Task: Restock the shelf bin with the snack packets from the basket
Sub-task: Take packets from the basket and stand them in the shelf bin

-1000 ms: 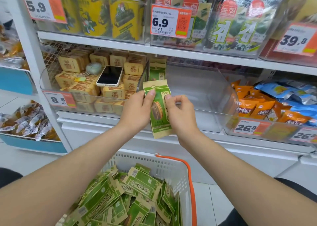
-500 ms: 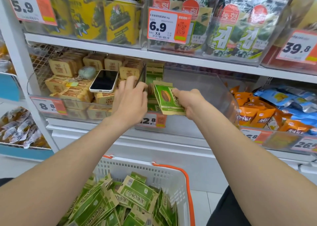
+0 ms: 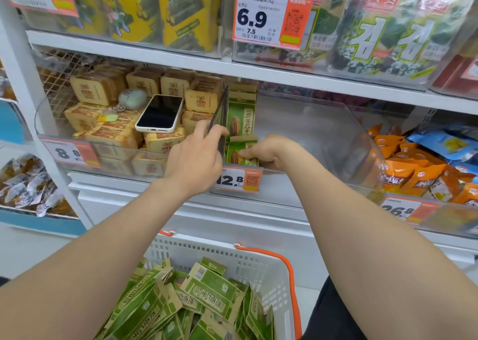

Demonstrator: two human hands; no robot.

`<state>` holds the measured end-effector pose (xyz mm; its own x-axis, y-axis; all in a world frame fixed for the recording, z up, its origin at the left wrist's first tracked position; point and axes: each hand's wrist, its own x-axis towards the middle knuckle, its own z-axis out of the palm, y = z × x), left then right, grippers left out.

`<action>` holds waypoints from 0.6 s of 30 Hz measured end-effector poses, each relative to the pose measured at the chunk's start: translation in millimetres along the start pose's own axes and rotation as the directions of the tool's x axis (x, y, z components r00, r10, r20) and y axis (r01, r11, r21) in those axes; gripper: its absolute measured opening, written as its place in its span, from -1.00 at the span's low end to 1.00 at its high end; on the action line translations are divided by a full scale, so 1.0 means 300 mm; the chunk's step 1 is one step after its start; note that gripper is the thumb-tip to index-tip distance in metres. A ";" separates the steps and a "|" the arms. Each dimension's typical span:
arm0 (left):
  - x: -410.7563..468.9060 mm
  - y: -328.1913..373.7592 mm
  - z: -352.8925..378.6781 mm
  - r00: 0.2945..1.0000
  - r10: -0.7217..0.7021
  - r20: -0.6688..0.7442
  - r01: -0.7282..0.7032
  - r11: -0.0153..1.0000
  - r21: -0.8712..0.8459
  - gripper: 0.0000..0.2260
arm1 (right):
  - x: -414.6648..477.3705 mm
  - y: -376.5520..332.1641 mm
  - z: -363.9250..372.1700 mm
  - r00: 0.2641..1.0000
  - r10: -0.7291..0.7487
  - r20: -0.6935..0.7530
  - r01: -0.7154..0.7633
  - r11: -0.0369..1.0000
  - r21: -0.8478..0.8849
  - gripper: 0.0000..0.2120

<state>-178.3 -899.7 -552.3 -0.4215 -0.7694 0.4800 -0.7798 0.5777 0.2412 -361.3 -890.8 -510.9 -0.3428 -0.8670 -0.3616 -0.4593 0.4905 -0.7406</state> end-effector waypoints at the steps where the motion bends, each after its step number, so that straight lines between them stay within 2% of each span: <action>1: 0.000 0.000 0.001 1.000 0.002 -0.003 -0.002 1.000 0.004 -0.64 | -0.015 -0.011 0.006 1.000 -0.002 0.007 0.003 0.994 -0.110 -0.65; 2: 0.000 -0.001 0.002 1.000 0.001 -0.003 -0.001 1.000 0.004 -0.64 | -0.025 -0.022 0.012 1.000 0.002 0.022 0.002 0.984 -0.177 -0.65; 4: 0.000 0.001 0.002 1.000 0.002 0.001 -0.002 1.000 0.009 -0.65 | -0.029 -0.040 0.026 0.997 0.004 0.076 0.012 0.979 -0.203 -0.66; 7: 0.000 0.001 0.000 1.000 -0.004 -0.001 0.004 1.000 0.007 -0.66 | -0.017 -0.057 0.056 0.991 -0.012 0.134 0.038 0.981 -0.190 -0.53; 9: 0.000 0.000 0.000 1.000 -0.002 -0.005 0.002 1.000 0.005 -0.67 | 0.005 -0.054 0.062 0.993 0.011 0.120 0.010 0.985 -0.170 -0.46; 14: 0.000 -0.003 0.006 1.000 0.009 -0.013 -0.009 1.000 -0.001 -0.68 | 0.078 -0.023 0.052 0.988 0.057 0.145 -0.048 0.997 -0.067 -0.38; 16: 0.000 -0.002 0.006 1.000 0.006 -0.016 -0.007 1.000 -0.005 -0.68 | 0.045 -0.030 0.047 0.985 0.069 0.160 -0.061 0.997 -0.052 -0.47; 18: 0.001 -0.001 0.004 1.000 0.005 -0.017 -0.005 1.000 -0.005 -0.68 | 0.021 -0.034 0.035 0.982 0.056 0.178 -0.049 0.998 -0.044 -0.69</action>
<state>-178.8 -900.5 -553.4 -0.4175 -0.7619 0.4952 -0.7754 0.5828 0.2429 -350.0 -902.2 -511.5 -0.2163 -0.8401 -0.4974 -0.4778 0.5354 -0.6965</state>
